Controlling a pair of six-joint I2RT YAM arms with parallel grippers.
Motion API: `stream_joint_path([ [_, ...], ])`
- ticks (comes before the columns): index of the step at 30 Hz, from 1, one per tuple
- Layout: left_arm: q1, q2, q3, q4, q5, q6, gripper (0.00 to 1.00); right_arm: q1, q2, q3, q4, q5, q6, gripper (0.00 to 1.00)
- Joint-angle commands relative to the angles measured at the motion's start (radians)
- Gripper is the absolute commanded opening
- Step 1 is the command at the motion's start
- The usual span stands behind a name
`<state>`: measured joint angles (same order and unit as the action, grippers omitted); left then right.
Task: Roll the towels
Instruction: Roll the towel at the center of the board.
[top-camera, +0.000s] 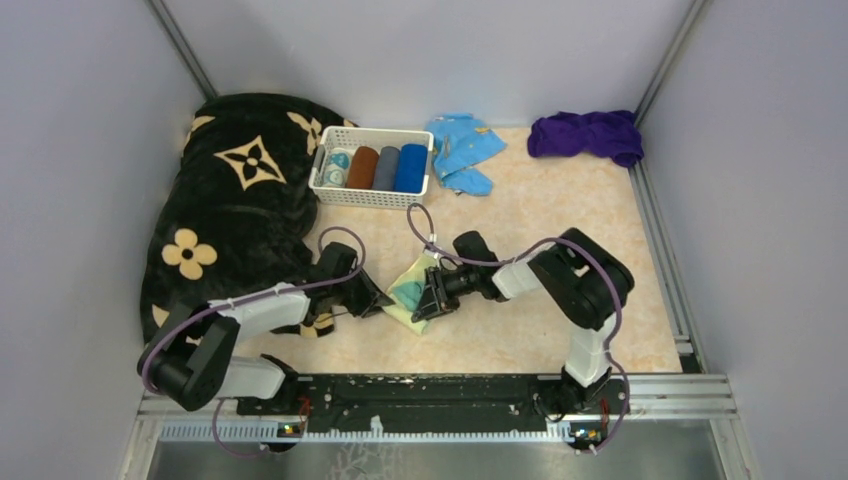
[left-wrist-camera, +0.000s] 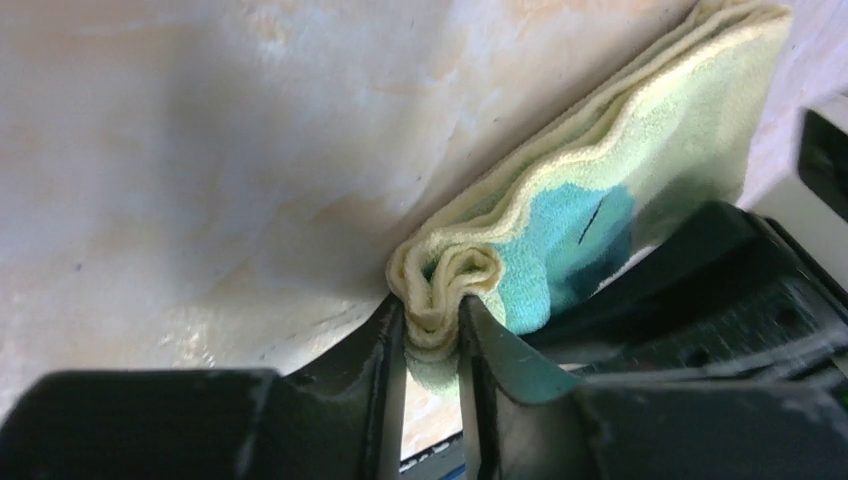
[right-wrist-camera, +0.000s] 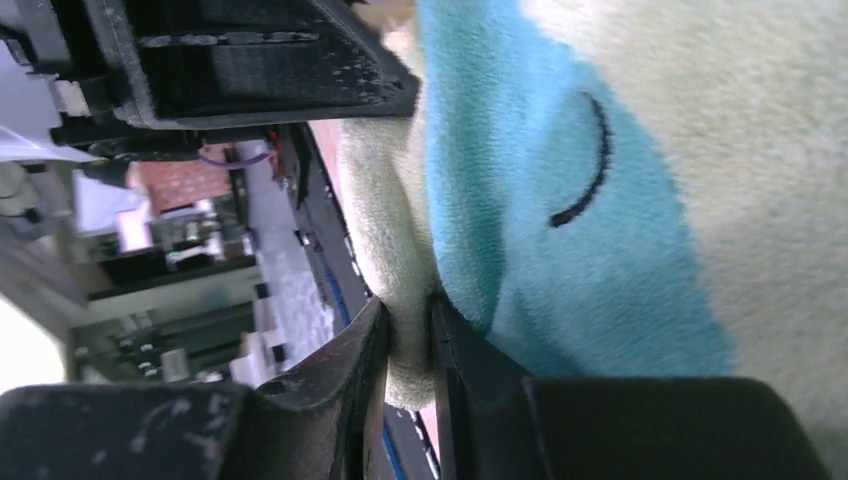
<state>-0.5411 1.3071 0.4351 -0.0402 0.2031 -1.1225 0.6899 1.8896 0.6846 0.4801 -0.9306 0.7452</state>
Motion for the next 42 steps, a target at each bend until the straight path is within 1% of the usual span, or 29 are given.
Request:
stream_joint_path([
  [1, 0.001, 0.075, 0.045, -0.029, -0.027, 0.038, 0.26, 0.037, -0.171, 0.079, -0.343, 0.207, -0.258, 0.27],
  [2, 0.001, 0.083, 0.054, -0.038, -0.028, 0.042, 0.24, 0.059, -0.206, 0.097, -0.408, 0.267, -0.301, 0.31],
  [5, 0.000, 0.089, 0.064, -0.061, -0.034, 0.047, 0.21, 0.151, -0.323, 0.137, -0.546, 0.523, -0.416, 0.40],
  [8, 0.000, 0.083, 0.068, -0.081, -0.039, 0.048, 0.20, 0.252, -0.393, 0.167, -0.626, 0.754, -0.493, 0.46],
  [11, -0.001, 0.081, 0.070, -0.092, -0.045, 0.048, 0.19, 0.372, -0.410, 0.205, -0.682, 0.964, -0.572, 0.51],
  [14, 0.000, 0.084, 0.071, -0.099, -0.044, 0.048, 0.19, 0.489, -0.385, 0.233, -0.680, 1.126, -0.622, 0.52],
  [19, 0.000, 0.084, 0.069, -0.104, -0.040, 0.048, 0.19, 0.596, -0.289, 0.273, -0.668, 1.311, -0.652, 0.51],
  [22, 0.000, 0.079, 0.067, -0.105, -0.041, 0.047, 0.19, 0.632, -0.206, 0.301, -0.675, 1.372, -0.670, 0.48],
  [25, 0.000, 0.076, 0.071, -0.108, -0.043, 0.048, 0.19, 0.644, -0.142, 0.324, -0.699, 1.430, -0.673, 0.41],
  [28, 0.000, 0.067, 0.067, -0.109, -0.044, 0.046, 0.19, 0.645, -0.122, 0.322, -0.700, 1.448, -0.676, 0.32],
  [31, 0.000, 0.051, 0.058, -0.109, -0.045, 0.045, 0.22, 0.643, -0.120, 0.314, -0.692, 1.448, -0.684, 0.22],
  [33, 0.000, 0.035, 0.055, -0.112, -0.048, 0.051, 0.25, 0.629, -0.114, 0.317, -0.697, 1.396, -0.684, 0.12],
  [34, 0.001, 0.024, 0.054, -0.117, -0.055, 0.055, 0.29, 0.615, -0.119, 0.314, -0.693, 1.344, -0.681, 0.09],
  [35, 0.001, 0.008, 0.054, -0.124, -0.062, 0.059, 0.34, 0.597, -0.129, 0.307, -0.685, 1.279, -0.676, 0.06],
  [38, 0.001, -0.071, 0.049, -0.144, -0.094, 0.072, 0.50, 0.518, -0.182, 0.272, -0.637, 1.034, -0.639, 0.00],
  [40, 0.001, -0.145, 0.036, -0.148, -0.123, 0.082, 0.59, 0.461, -0.222, 0.238, -0.576, 0.868, -0.598, 0.00],
  [42, 0.001, -0.223, 0.023, -0.155, -0.143, 0.096, 0.66, 0.390, -0.244, 0.202, -0.498, 0.682, -0.540, 0.00],
])
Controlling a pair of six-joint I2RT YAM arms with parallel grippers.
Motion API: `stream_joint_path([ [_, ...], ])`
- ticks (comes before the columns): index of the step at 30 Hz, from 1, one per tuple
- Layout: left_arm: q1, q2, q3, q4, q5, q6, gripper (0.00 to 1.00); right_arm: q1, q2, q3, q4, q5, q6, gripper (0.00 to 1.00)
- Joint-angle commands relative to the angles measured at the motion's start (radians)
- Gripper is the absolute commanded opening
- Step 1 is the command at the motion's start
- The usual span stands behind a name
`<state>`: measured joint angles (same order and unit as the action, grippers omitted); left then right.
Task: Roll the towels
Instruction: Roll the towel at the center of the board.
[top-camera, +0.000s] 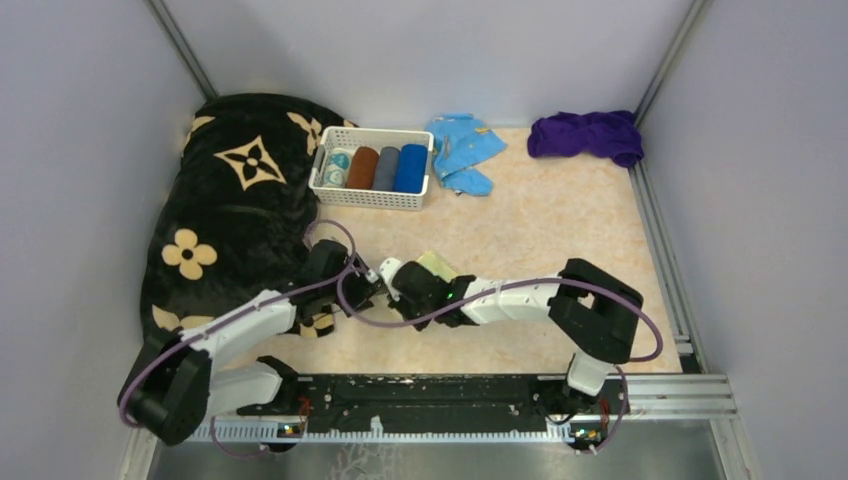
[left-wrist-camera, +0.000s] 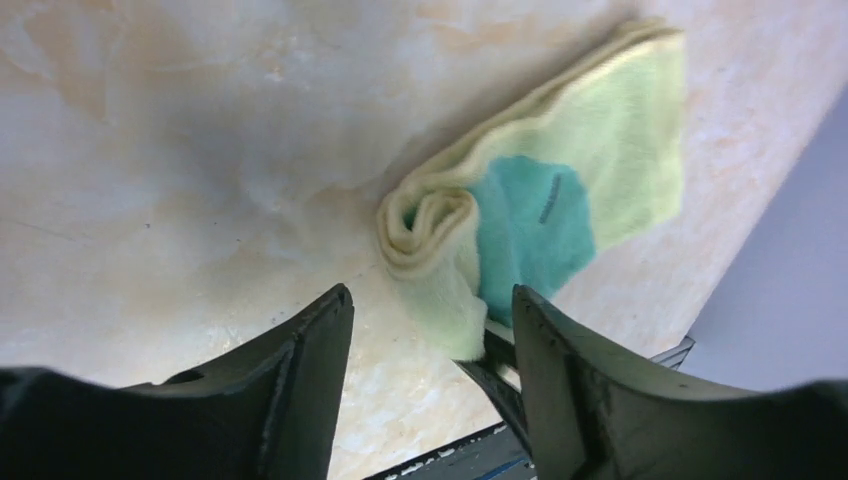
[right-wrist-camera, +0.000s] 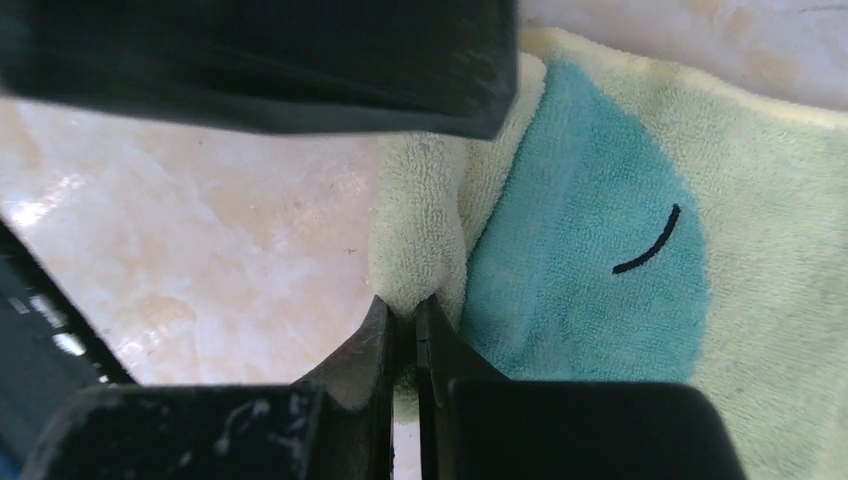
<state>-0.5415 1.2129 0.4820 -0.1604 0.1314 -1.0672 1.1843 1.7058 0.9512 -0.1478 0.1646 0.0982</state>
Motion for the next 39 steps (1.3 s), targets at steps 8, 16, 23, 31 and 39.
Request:
stream_joint_path([
  [8, 0.002, -0.309, -0.110, -0.008, 0.000, 0.079, 0.72, -0.364, 0.025, -0.194, 0.522, -0.936, 0.435, 0.00],
  [16, 0.001, -0.198, -0.155, 0.204, 0.100, 0.049, 0.72, -0.485, 0.134, -0.242, 0.655, -1.052, 0.607, 0.00],
  [23, 0.002, -0.003, -0.104, 0.306, 0.117, 0.067, 0.70, -0.500, 0.156, -0.255, 0.624, -1.023, 0.628, 0.00],
  [31, -0.004, 0.165, -0.050, 0.292, 0.126, 0.085, 0.54, -0.487, 0.013, -0.263, 0.438, -0.873, 0.515, 0.15],
  [39, -0.037, 0.231, 0.018, 0.175, 0.068, 0.121, 0.43, -0.308, -0.253, -0.139, 0.016, -0.326, 0.251, 0.43],
])
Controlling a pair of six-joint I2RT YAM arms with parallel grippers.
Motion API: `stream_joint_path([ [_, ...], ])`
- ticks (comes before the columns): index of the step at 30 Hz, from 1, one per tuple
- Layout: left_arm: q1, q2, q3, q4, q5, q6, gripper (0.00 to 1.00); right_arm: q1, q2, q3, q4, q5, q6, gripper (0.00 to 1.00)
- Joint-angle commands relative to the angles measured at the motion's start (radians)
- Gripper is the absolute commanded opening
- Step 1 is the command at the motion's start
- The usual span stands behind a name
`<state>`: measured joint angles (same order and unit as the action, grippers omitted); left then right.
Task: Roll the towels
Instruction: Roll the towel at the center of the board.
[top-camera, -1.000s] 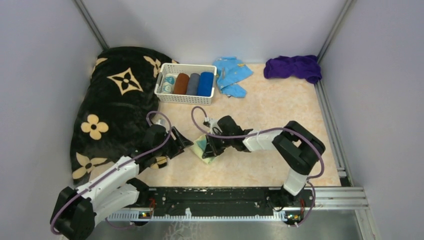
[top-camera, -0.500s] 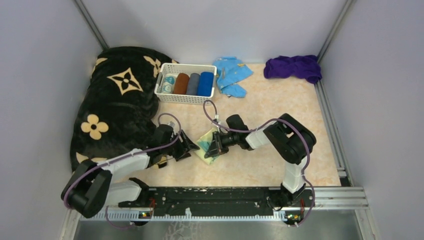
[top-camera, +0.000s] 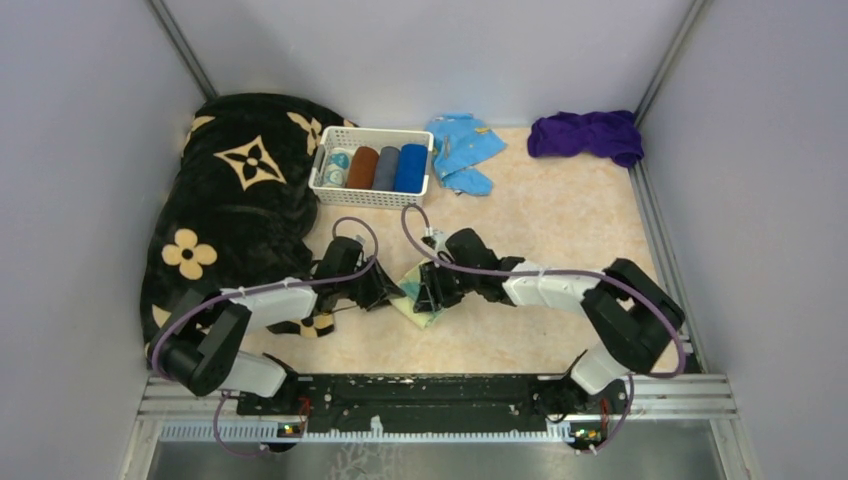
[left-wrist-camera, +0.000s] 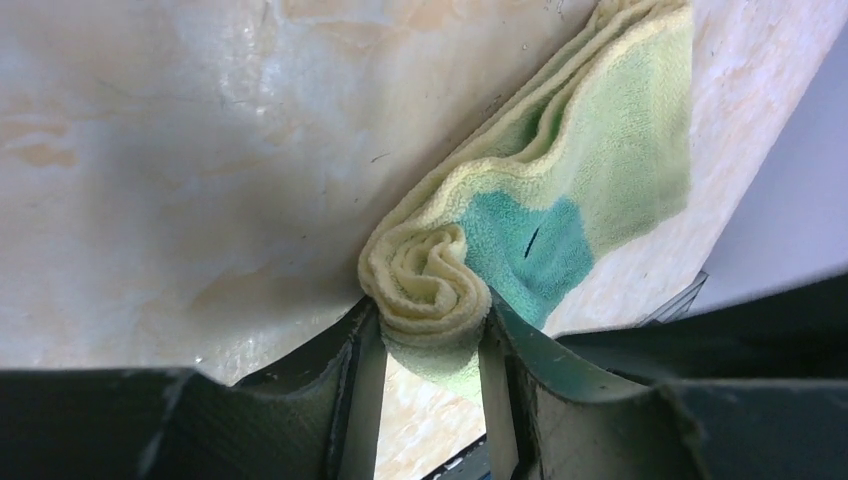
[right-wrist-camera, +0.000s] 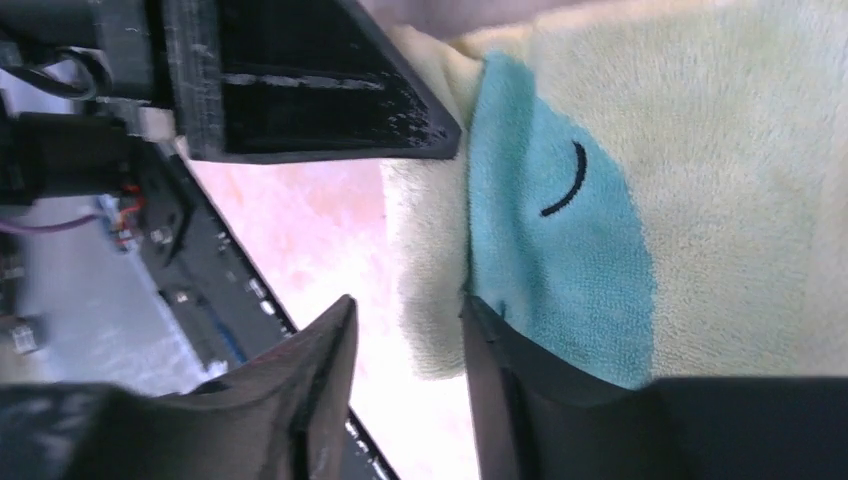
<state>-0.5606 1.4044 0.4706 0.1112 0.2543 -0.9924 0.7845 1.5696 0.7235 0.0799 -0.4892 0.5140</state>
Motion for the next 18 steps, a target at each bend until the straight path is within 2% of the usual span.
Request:
stream_joint_path([
  [1, -0.024, 0.047, 0.043, -0.108, -0.060, 0.051, 0.43, 0.125, -0.132, 0.104, -0.237, 0.400, -0.191, 0.47],
  [3, -0.036, 0.065, 0.065, -0.132, -0.072, 0.057, 0.43, 0.204, -0.147, 0.137, -0.281, 0.539, -0.242, 0.51],
  [8, -0.057, 0.086, 0.100, -0.170, -0.097, 0.065, 0.43, 0.381, -0.086, 0.229, -0.336, 0.804, -0.326, 0.52],
  [13, -0.062, 0.086, 0.109, -0.193, -0.116, 0.064, 0.44, 0.486, 0.044, 0.298, -0.385, 0.970, -0.346, 0.50],
  [18, -0.064, 0.085, 0.109, -0.200, -0.122, 0.061, 0.45, 0.535, 0.160, 0.331, -0.434, 1.050, -0.328, 0.46],
])
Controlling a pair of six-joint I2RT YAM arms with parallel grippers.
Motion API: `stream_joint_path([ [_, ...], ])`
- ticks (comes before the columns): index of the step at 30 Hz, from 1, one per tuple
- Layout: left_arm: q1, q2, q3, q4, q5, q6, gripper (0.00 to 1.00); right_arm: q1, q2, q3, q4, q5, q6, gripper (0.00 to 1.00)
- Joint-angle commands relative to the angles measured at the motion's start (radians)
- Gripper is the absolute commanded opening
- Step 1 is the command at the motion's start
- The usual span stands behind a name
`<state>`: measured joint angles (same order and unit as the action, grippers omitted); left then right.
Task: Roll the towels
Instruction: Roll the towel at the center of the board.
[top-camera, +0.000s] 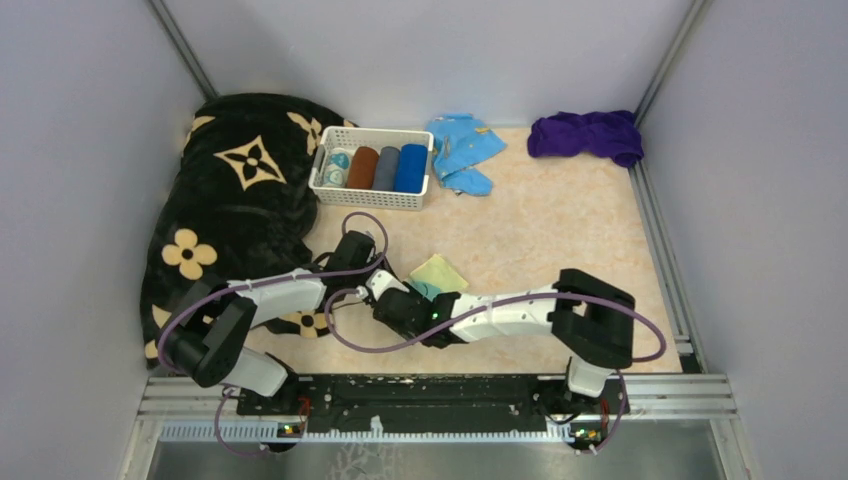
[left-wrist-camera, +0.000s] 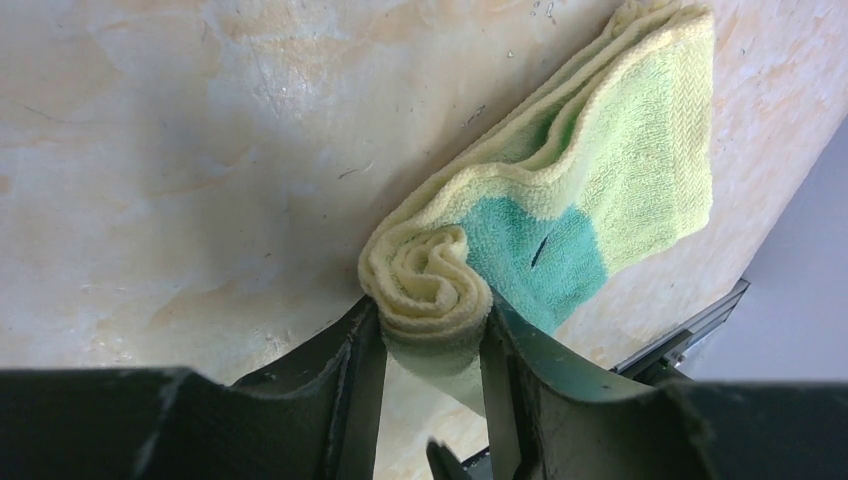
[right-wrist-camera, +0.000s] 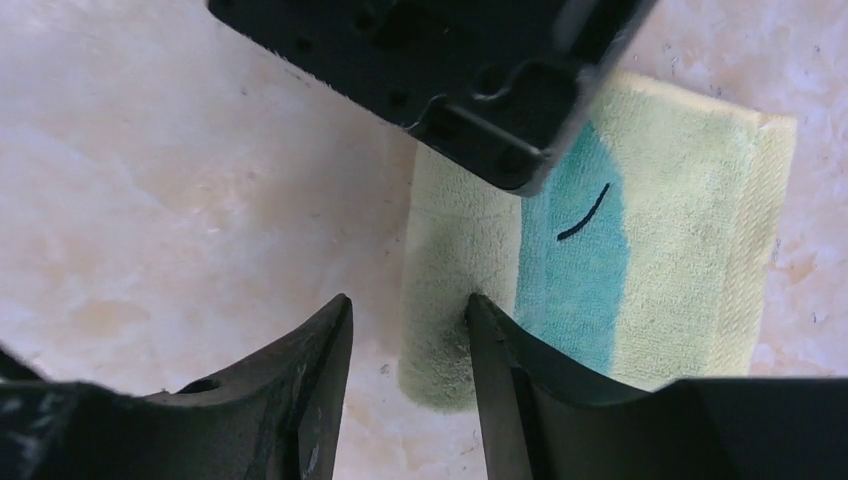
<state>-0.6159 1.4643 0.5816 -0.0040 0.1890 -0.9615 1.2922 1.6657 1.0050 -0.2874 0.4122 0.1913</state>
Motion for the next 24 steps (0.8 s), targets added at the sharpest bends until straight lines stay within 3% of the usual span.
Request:
stream_joint_path([
  [1, -0.008, 0.024, -0.002, -0.086, -0.057, 0.029, 0.45, 0.032, 0.081, 0.051, -0.079, 0.163, 0.005, 0.46],
  [8, -0.008, 0.005, -0.005, -0.101, -0.071, 0.020, 0.46, 0.042, 0.129, 0.018, -0.139, 0.173, 0.071, 0.40],
  [17, -0.008, -0.062, -0.013, -0.116, -0.084, -0.003, 0.52, 0.035, 0.186, -0.023, -0.212, 0.188, 0.158, 0.21],
  [20, -0.008, -0.112, -0.028, -0.120, -0.093, -0.020, 0.57, 0.001, 0.127, -0.084, -0.133, 0.064, 0.145, 0.13],
  [24, -0.008, -0.223, -0.067, -0.117, -0.113, -0.037, 0.67, -0.116, -0.041, -0.209, 0.092, -0.287, 0.129, 0.07],
])
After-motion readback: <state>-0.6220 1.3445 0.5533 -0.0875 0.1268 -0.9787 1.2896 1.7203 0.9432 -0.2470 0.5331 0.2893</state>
